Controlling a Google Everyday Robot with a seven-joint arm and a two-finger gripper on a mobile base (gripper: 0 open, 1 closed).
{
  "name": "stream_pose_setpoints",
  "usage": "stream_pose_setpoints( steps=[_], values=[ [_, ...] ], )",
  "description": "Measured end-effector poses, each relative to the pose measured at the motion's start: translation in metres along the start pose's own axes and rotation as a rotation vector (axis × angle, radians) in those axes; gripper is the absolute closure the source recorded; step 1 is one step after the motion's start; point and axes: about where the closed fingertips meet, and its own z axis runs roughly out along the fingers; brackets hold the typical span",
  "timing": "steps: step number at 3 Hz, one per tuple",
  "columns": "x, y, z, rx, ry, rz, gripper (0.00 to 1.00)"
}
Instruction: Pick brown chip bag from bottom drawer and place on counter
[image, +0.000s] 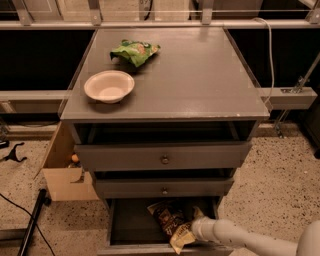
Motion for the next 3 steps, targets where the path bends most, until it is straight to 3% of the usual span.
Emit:
stream_pose_setpoints(
  steps=[2, 3],
  values=[
    [0.0081, -0.0048, 0.0069, 0.038, 0.028, 0.007, 0.47],
    [0.0114, -0.0055, 0.0084, 0.047, 0.036, 0.011, 0.78]
  ],
)
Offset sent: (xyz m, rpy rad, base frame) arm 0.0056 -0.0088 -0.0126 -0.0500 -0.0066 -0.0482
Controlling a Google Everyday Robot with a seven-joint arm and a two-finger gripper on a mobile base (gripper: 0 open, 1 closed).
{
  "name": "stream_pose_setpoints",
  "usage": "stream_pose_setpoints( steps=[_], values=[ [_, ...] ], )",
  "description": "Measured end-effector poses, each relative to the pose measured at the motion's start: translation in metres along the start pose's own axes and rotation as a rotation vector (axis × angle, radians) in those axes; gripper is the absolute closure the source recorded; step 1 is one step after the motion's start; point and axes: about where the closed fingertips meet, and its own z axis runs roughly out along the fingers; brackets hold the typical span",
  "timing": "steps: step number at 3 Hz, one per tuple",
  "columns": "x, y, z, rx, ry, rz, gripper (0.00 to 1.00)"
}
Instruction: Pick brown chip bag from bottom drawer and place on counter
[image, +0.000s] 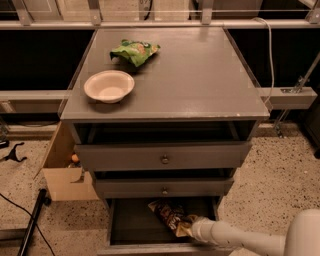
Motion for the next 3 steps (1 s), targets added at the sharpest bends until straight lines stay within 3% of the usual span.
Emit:
stream_pose_setpoints(
  steps=[1, 3],
  values=[
    [0.0013, -0.0002, 0.0007, 0.005, 0.005, 0.0, 0.99],
    [0.0022, 0.0009, 0.0027, 0.01, 0.016, 0.002, 1.0]
  ],
)
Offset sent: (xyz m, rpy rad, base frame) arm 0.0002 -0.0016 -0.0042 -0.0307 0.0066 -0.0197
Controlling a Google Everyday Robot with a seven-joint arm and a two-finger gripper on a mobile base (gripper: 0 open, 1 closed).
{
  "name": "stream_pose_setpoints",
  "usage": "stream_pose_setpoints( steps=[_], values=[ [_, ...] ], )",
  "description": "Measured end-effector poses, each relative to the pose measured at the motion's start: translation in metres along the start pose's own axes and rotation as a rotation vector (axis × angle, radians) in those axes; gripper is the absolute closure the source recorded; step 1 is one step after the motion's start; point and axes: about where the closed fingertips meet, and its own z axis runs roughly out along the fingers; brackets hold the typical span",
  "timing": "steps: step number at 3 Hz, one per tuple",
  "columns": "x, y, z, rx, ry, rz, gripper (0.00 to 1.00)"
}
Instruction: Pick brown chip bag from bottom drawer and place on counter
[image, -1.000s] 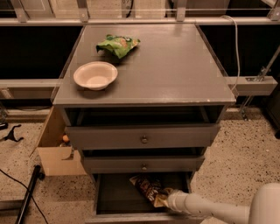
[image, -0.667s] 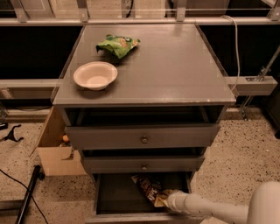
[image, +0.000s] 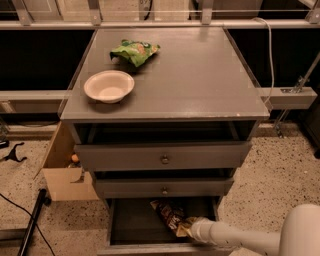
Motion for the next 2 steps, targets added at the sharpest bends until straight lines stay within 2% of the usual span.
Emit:
stream_pose_setpoints(
  steps=[2],
  values=[
    [-0.021, 0.009, -0.03, -0.062, -0.075, -0.147, 1.0]
  ],
)
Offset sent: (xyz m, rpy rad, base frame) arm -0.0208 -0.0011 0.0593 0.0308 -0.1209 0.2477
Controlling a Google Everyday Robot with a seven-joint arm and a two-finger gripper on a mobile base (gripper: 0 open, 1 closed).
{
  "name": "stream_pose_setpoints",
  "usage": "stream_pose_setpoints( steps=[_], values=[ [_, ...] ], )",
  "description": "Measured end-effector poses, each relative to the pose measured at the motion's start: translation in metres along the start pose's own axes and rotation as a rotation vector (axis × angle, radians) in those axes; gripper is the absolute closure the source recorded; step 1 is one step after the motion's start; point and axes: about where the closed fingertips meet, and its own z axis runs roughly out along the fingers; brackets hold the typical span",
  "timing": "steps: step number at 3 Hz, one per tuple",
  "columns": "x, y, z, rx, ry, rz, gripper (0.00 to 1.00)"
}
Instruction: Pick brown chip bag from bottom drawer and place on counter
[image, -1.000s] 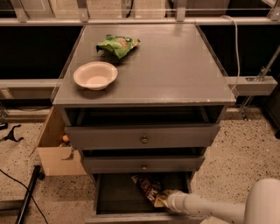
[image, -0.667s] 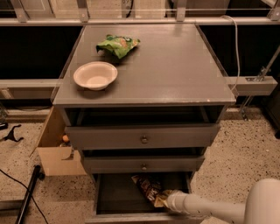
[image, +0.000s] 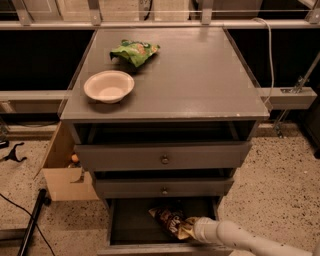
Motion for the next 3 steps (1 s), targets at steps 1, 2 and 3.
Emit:
stream_pose_setpoints(
  steps=[1, 2, 3],
  values=[
    [-0.013, -0.002, -0.023, -0.045, -0.033, -0.095, 1.0],
    [-0.025, 0.006, -0.046, -0.136, -0.047, -0.204, 1.0],
    [-0.042, 0.02, -0.077, -0.261, -0.045, -0.329, 1.0]
  ],
)
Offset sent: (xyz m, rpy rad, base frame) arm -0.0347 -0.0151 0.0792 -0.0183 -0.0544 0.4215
